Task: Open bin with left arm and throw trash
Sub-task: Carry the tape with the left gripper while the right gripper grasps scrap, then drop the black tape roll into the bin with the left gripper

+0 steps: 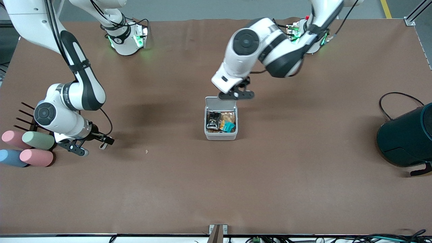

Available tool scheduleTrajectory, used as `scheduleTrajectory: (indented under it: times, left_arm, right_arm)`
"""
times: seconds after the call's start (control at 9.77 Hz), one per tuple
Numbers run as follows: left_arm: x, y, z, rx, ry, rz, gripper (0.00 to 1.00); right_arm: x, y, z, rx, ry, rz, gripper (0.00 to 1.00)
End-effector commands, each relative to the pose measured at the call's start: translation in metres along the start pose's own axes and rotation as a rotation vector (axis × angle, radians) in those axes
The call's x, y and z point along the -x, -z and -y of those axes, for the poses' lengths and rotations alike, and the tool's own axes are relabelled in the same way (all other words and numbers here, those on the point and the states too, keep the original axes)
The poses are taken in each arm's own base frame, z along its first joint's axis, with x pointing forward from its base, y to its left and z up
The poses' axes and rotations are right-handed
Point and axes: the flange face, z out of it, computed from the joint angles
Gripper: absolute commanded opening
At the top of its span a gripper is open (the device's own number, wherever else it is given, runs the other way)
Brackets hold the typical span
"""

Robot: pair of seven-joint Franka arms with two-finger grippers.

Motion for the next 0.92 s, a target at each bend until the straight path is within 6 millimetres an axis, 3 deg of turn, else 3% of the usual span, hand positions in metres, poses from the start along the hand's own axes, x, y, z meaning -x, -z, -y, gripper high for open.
scheduleTrajectory:
  times: [0.0,0.1,0.2,0.41,0.51,0.61,0.72,0.82]
  left_arm:
    - [-0.044,-0.021,0.020,-0.073,-0.070,-0.062,0.00]
    - [-0.064,-0.044,0.017,-0.063,-0.045,-0.096,0.00]
    - [-0.069,-0.072,0.002,-0.025,-0.014,-0.089,0.00]
    - [-0.066,-0.091,-0.008,-0.050,-0.022,-0.110,0.00]
    - [-0.065,-0.096,-0.008,-0.055,-0.001,-0.107,0.01]
    - [-0.064,-0.100,-0.007,-0.061,0.011,-0.103,0.26]
    - [-0.062,-0.107,-0.006,-0.071,0.010,-0.095,0.95]
    - [-0.060,-0.106,-0.007,-0.073,0.014,-0.095,1.00]
  right_arm:
    - [-0.007,-0.038,-0.019,-0.005,0.029,0.000,0.97]
    - [-0.006,-0.049,-0.017,-0.009,0.031,-0.004,0.84]
    - [-0.005,-0.056,-0.015,-0.008,0.034,0.002,0.64]
    - [-0.006,-0.056,-0.019,-0.005,0.027,0.009,0.10]
    - [-0.007,-0.056,-0.019,-0.006,0.027,0.008,0.00]
    - [-0.019,-0.039,-0.012,-0.016,0.032,-0.026,0.00]
    - [-0.024,-0.027,0.000,-0.008,0.042,-0.006,0.00]
    - [-0.028,-0.012,0.017,0.001,0.057,0.015,0.00]
